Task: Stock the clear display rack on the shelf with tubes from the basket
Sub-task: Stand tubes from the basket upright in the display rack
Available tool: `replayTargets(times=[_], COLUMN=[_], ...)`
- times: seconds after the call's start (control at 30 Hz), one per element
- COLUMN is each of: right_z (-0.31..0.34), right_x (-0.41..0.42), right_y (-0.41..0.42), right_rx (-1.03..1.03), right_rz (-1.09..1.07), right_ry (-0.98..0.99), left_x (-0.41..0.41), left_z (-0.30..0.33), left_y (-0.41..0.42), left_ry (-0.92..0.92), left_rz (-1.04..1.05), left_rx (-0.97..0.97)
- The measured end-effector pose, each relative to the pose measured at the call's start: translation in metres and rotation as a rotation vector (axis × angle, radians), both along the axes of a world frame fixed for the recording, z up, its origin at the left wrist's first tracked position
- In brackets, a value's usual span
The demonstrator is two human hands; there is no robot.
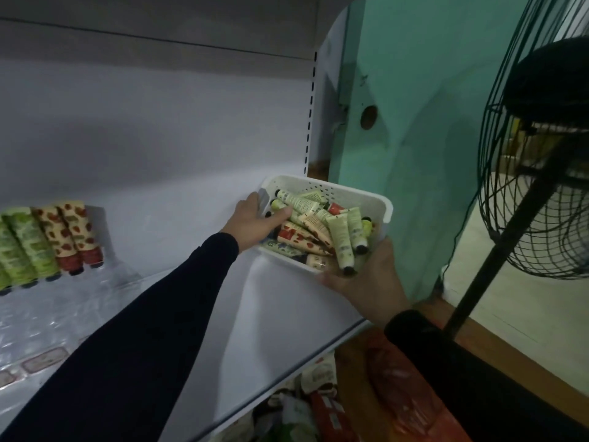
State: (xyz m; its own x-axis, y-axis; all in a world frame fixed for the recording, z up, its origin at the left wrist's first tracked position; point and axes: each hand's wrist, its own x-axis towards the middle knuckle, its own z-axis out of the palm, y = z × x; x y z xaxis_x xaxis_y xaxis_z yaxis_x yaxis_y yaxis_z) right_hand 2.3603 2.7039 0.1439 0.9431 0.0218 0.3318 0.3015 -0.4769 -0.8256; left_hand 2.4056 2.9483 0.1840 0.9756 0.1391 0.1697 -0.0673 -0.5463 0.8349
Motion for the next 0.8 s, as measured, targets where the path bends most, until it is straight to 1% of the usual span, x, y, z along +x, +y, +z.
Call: replayTargets(times=[0.07,0.13,0.23,0.3,0.63,0.8], right_z=[-0.003,-0.004,-0.003,-0.005,-0.016,-0.013], right_x=[-0.002,0.000,0.000,-0.003,-0.004,-0.005], right_y=[0.006,0.008,0.008,0.010,0.023,0.027], right_rx=[-0.007,0.000,-0.004,-0.003,-0.035,0.054], right_rz=[-0.013,-0.017,-0.026,-0.026,-0.039,-0.055], right_ry=[-0.051,-0.058,-0.058,-0.064,-0.089,-0.036], left_x=[-0.001,0.003,0.003,0.002,-0.005,-0.004], left_z=[-0.002,0.000,0.008,0.007,0.003,0.001], left_y=[0.000,0.002,0.002,0.001,0.002,0.001], left_ry=[-0.014,0.030,0.114,0.113,0.101,0.111], left_rz=[0.016,0.026,0.040,0.057,0.103,0.153], left_rx=[-0.040,-0.031,-0.174,-0.219,-0.223,-0.235])
